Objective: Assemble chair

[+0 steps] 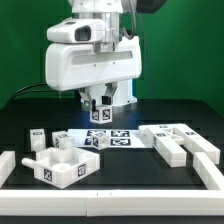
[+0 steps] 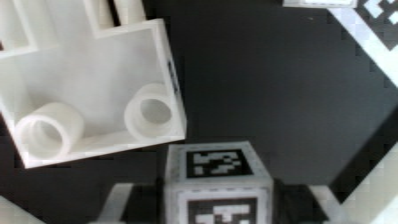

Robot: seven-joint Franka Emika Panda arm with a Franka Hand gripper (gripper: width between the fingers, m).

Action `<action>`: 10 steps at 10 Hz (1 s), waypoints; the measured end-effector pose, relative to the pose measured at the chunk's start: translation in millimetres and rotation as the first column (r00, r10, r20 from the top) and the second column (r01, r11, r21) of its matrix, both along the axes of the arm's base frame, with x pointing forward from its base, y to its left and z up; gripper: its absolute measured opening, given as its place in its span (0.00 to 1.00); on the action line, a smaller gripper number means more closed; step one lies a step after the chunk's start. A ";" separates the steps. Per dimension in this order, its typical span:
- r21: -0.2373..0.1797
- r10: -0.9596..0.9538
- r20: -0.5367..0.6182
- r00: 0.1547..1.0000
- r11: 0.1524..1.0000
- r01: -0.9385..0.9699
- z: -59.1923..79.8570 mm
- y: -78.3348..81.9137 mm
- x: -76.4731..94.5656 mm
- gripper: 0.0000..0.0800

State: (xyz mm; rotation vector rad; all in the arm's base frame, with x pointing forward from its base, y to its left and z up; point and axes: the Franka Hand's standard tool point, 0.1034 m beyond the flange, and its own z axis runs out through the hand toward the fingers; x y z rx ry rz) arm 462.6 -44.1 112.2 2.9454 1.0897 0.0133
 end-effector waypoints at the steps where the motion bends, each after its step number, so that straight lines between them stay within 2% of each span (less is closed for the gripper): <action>1: 0.000 0.000 -0.001 1.000 1.000 0.000 -0.4 0.1 -0.4 0.35; 2: -0.004 0.027 0.029 0.999 1.000 -0.027 4.0 -0.2 3.0 0.35; 3: -0.014 0.064 0.098 0.993 0.998 -0.063 18.4 0.3 4.2 0.35; 4: -0.015 0.070 0.125 0.990 0.998 -0.068 28.3 2.1 -8.2 0.35; 5: -0.027 0.082 0.182 0.980 0.997 -0.079 30.0 3.9 -22.0 0.35; 6: -0.037 0.091 0.213 0.973 0.996 -0.085 23.5 6.7 -35.8 0.35; 7: -0.045 0.100 0.229 0.968 0.995 -0.092 16.2 6.7 -38.0 0.35; 10: -0.053 0.097 0.249 0.964 0.995 -0.087 6.1 4.8 -33.4 0.35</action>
Offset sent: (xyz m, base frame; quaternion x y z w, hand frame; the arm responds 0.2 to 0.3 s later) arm -0.0306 0.0067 0.0465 -0.0618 0.0585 -0.0534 0.9949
